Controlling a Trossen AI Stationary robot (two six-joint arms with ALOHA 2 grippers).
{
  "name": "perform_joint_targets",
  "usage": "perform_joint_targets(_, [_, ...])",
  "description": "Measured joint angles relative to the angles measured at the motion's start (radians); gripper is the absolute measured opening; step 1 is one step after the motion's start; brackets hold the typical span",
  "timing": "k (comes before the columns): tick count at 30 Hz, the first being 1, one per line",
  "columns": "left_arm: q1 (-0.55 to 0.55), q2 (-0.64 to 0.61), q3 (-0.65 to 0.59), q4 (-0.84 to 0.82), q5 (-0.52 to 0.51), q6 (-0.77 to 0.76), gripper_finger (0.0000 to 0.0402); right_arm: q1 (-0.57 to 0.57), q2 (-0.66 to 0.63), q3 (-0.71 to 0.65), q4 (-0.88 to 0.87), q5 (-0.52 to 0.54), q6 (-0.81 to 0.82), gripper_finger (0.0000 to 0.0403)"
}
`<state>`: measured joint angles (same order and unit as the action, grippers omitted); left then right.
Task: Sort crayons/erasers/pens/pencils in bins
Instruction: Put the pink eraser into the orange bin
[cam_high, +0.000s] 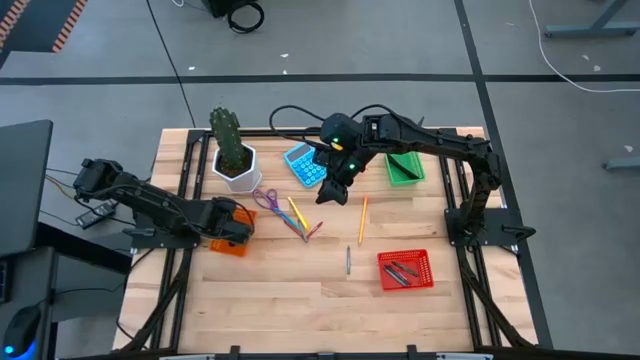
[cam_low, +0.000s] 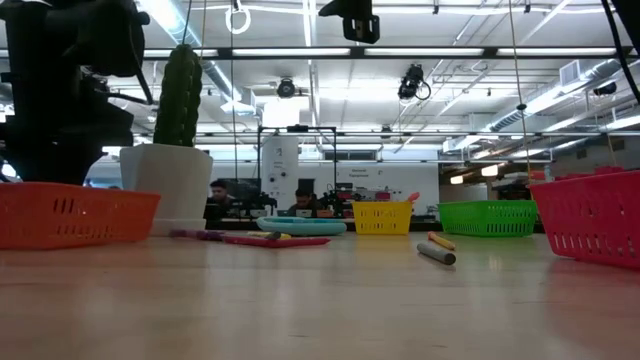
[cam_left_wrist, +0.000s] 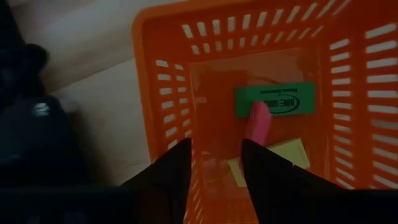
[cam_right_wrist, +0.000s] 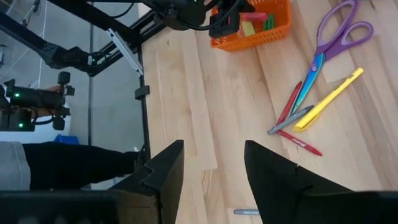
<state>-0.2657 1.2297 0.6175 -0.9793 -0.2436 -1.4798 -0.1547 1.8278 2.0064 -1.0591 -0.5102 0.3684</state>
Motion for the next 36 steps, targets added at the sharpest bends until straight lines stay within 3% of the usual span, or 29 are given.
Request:
perform_joint_targets(7, [0.000,0.000,0.000,0.014,0.000,0.002,0.0129,0.001,0.000,0.000,0.000,0.000,0.019,0.0174])
perform_joint_targets(16, [0.000,0.000,0.000,0.077,-0.014,0.029,0.0136,0.001,0.000,0.000,0.000,0.000,0.020,0.0174])
perform_joint_targets(36, [0.001,0.035,0.001,0.023,-0.018,0.089,0.0107,0.001,0.000,0.000,0.004,0.000,0.003,0.0174])
